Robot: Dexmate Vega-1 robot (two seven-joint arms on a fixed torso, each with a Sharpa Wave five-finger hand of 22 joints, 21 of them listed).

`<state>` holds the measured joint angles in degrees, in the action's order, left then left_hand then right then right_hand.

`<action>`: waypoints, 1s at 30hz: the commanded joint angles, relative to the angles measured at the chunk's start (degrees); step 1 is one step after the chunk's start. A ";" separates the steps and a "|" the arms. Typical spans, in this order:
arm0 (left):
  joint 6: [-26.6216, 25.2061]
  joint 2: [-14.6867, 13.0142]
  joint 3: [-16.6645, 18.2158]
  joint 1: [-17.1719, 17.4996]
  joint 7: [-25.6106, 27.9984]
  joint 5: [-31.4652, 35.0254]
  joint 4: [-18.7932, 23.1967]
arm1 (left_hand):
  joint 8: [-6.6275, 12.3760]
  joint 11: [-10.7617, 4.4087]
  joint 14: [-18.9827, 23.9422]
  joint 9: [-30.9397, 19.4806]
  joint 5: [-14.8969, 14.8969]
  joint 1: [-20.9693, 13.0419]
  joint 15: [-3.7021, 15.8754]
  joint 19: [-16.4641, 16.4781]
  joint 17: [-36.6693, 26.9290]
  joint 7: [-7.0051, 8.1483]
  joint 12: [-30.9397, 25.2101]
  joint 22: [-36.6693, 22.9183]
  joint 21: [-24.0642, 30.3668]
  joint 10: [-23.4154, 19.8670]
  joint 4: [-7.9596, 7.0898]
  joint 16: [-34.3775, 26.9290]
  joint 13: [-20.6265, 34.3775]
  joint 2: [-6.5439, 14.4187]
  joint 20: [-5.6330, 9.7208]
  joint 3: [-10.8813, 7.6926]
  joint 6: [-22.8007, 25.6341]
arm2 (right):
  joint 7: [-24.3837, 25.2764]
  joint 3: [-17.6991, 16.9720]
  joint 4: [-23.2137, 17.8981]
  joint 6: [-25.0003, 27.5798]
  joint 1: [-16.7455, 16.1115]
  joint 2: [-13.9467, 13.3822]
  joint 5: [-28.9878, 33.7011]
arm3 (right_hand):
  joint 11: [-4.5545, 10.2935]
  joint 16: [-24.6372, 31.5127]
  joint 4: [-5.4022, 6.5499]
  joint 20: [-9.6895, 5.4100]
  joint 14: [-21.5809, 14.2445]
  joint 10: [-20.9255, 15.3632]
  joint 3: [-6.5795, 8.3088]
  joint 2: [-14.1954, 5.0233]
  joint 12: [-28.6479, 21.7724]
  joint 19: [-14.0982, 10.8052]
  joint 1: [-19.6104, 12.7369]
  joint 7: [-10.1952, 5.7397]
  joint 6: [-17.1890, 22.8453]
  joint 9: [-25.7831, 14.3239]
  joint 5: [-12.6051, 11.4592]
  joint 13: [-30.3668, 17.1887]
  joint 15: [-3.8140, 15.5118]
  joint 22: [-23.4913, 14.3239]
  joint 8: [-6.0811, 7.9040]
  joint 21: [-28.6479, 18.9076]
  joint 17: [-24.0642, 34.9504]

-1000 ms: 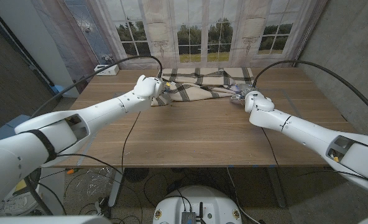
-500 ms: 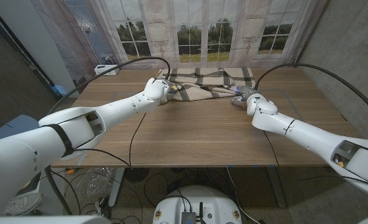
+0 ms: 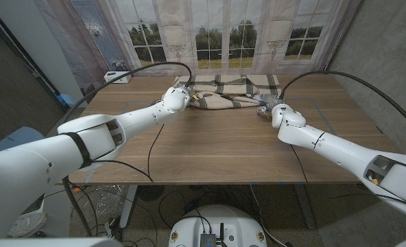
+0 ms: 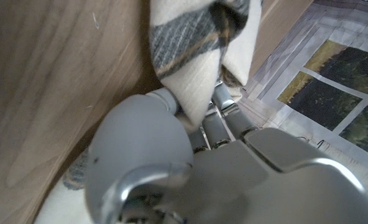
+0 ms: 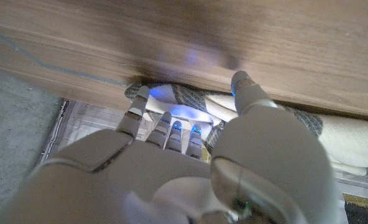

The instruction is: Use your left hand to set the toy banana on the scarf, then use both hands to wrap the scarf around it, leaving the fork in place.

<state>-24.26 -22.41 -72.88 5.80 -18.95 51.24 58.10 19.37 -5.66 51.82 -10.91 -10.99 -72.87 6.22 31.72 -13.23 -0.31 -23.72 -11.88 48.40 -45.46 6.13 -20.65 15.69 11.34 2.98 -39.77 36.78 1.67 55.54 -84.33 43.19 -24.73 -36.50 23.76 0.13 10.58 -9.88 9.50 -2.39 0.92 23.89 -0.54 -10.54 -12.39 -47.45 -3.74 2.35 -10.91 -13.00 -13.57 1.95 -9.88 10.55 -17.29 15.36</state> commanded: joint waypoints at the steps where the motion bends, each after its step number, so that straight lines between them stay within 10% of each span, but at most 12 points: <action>1: 2.40 -8.47 5.32 3.91 3.62 -4.28 13.47 | 0.91 -1.41 2.83 -3.00 0.24 -1.40 5.81 0.54 -1.92 -0.53 -1.58 -0.40 2.37 -2.67 0.11 -2.05 2.51 0.28 1.44 -0.57 10.45 | 5.71 3.60 13.50 -6.58 3.72 7.16 3.83 | -0.26 -0.01 0.58 -0.53 1.54 2.90 -0.29 0.56 0.33 -0.26 -0.35 0.21 -3.07 -0.18 0.41 0.14 0.53 -0.20 -0.58 0.74 -0.83; 16: 1.71 -18.88 18.83 14.00 6.09 -9.65 32.01 | 2.12 0.66 4.87 -4.87 0.31 -1.97 5.31 0.38 -4.54 -1.60 -3.75 -0.56 6.19 -3.77 0.98 -3.89 6.79 -0.06 1.69 -0.55 12.45 | 12.74 8.85 49.74 -20.35 13.43 24.75 1.49 | 2.58 2.84 1.62 -2.05 -3.62 -2.36 -1.38 -0.40 -2.30 -3.29 0.09 -2.51 1.12 -0.10 -0.35 0.79 1.80 -0.24 1.65 1.35 -2.28; 19: 1.39 -20.07 20.40 15.58 6.10 -9.63 34.11 | 2.23 0.79 4.84 -5.05 0.33 -1.99 5.21 0.19 -4.79 -1.55 -3.96 -0.57 6.47 -3.77 1.03 -3.93 7.19 -0.09 1.69 -0.52 12.56 | 14.66 11.04 62.14 -26.98 16.61 29.92 -0.57 | 6.30 5.18 1.39 -3.22 -8.74 -10.55 -1.80 -1.54 -4.51 -6.03 -0.85 -5.32 10.11 0.00 -0.52 1.10 3.79 -0.34 3.92 1.65 -1.97; 22: 0.93 -20.83 21.79 16.86 5.77 -9.77 35.63 | 2.33 0.82 4.83 -5.27 0.34 -2.01 5.28 0.03 -5.07 -1.54 -4.17 -0.56 6.83 -3.69 1.10 -3.97 7.66 -0.12 1.67 -0.50 12.60 | 15.24 15.06 63.62 -29.52 17.49 29.84 -3.76 | 10.35 10.76 0.43 -5.89 -18.09 -24.00 -1.49 -4.33 -7.76 -10.60 -4.72 -7.15 27.34 0.18 -0.33 1.18 8.98 -0.53 8.09 1.38 0.32; 26: 0.31 -21.71 23.20 18.26 5.43 -9.48 37.29 | 2.42 0.75 4.80 -5.50 0.34 -2.03 5.15 -0.14 -5.34 -1.55 -4.41 -0.54 7.21 -3.64 1.16 -3.99 8.15 -0.15 1.70 -0.49 12.61 | 21.19 17.89 63.49 -29.40 17.05 29.37 -6.61 | 10.44 17.81 -0.01 -8.55 -26.39 -40.93 -2.39 -6.54 -12.78 -14.78 -10.93 -5.72 47.03 0.24 1.07 0.26 11.09 -0.84 12.13 0.64 5.35; 30: -0.27 -22.39 24.31 19.32 5.03 -9.09 38.51 | 2.53 0.84 4.72 -5.75 0.33 -2.05 5.24 -0.29 -5.64 -1.58 -4.68 -0.51 7.63 -3.64 1.24 -3.99 8.67 -0.17 1.72 -0.50 12.68 | 29.14 17.51 63.01 -28.12 15.71 28.85 -7.51 | 9.44 20.28 0.06 -9.26 -29.56 -46.01 -2.96 -7.35 -15.21 -15.97 -13.72 -4.05 53.79 -0.15 1.58 -0.88 11.41 -0.98 13.97 0.24 7.89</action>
<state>-23.12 -41.58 -53.10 21.11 -13.66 42.23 91.27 21.63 -3.67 54.14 -16.38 -10.94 -73.87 5.58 31.90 -18.50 -1.88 -28.03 -12.13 55.53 -47.64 6.97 -24.42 23.87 10.50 2.98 -40.19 49.11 17.49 67.82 -36.59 18.14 -10.26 -11.23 21.22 10.22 29.51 -9.98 0.59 -30.16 -42.15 21.27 -7.51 -24.27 -27.33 -59.28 -12.20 49.17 -10.25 -11.60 -13.52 2.79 -10.57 23.48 -16.38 21.89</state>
